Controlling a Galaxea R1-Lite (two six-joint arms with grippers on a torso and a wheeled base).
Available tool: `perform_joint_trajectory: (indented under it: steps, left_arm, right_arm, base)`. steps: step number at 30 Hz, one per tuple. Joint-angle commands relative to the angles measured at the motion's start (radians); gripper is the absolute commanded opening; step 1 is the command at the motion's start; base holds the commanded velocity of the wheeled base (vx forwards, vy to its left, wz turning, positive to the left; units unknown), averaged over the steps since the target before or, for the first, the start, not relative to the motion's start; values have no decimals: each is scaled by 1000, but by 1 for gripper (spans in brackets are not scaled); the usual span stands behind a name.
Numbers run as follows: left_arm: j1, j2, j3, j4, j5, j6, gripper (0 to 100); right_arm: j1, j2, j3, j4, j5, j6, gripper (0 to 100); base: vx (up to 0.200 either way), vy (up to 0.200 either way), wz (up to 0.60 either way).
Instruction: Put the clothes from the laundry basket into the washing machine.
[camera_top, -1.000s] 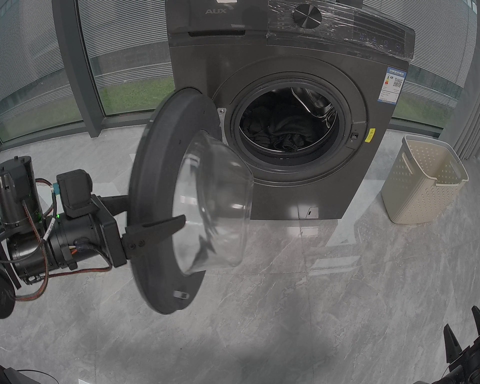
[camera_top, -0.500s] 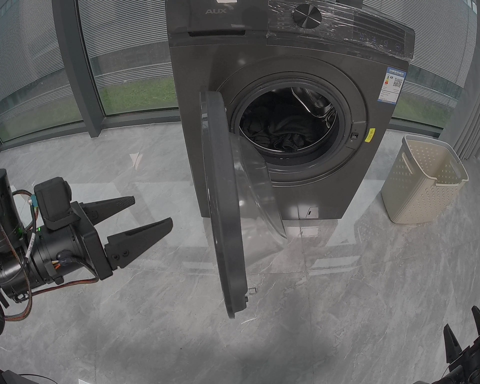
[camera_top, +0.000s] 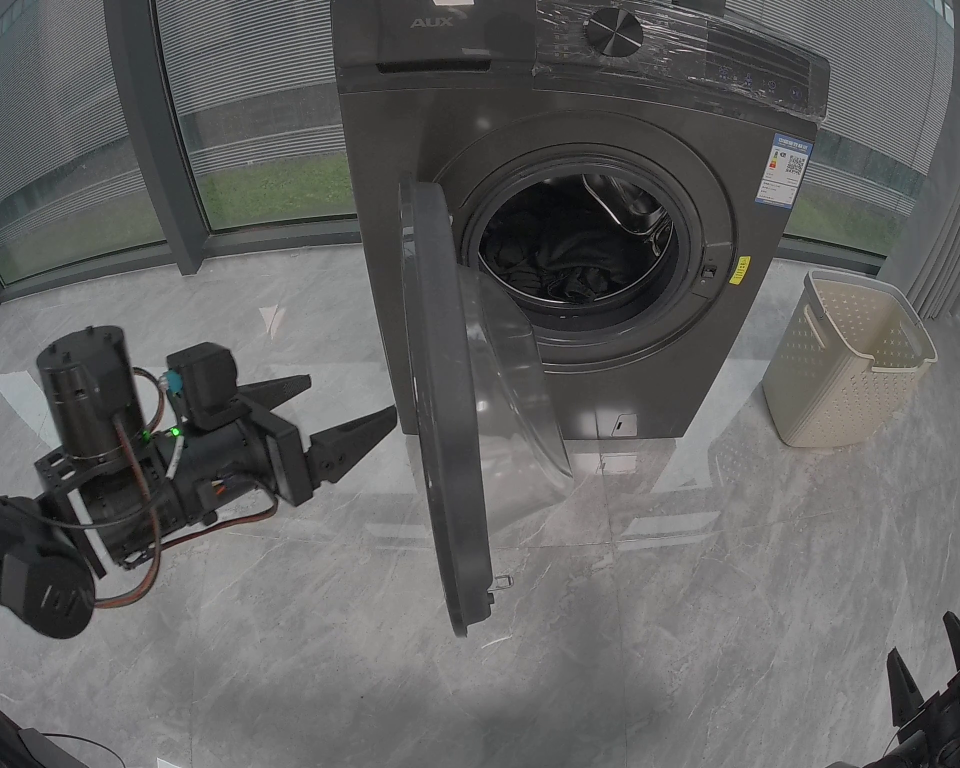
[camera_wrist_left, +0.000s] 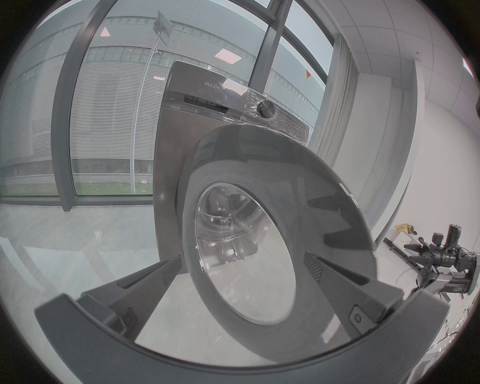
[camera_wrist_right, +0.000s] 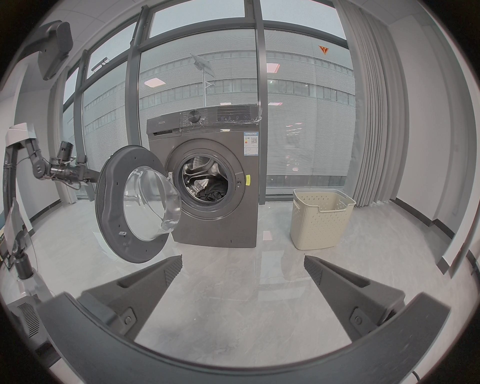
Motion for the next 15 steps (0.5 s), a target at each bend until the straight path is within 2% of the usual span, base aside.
perform_joint_trajectory:
  steps: [1, 5, 9, 15]
  left_arm:
    - [-43, 166, -93, -38, 22, -14, 100]
    - [-89, 217, -172, -33, 26, -26, 100]
    - [-141, 309, -307, -32, 58, -26, 100]
    - [-156, 430, -486, -10, 77, -26, 100]
  right_arm:
    - [0, -16, 18, 0, 1, 1, 100]
    - [0, -16, 18, 0, 1, -1, 100]
    - [0, -16, 18, 0, 1, 1, 100]
    - [0, -16, 18, 0, 1, -1, 100]
  base:
    - [0, 0, 0]
    - [0, 0, 0]
    - [0, 0, 0]
    - [0, 0, 0]
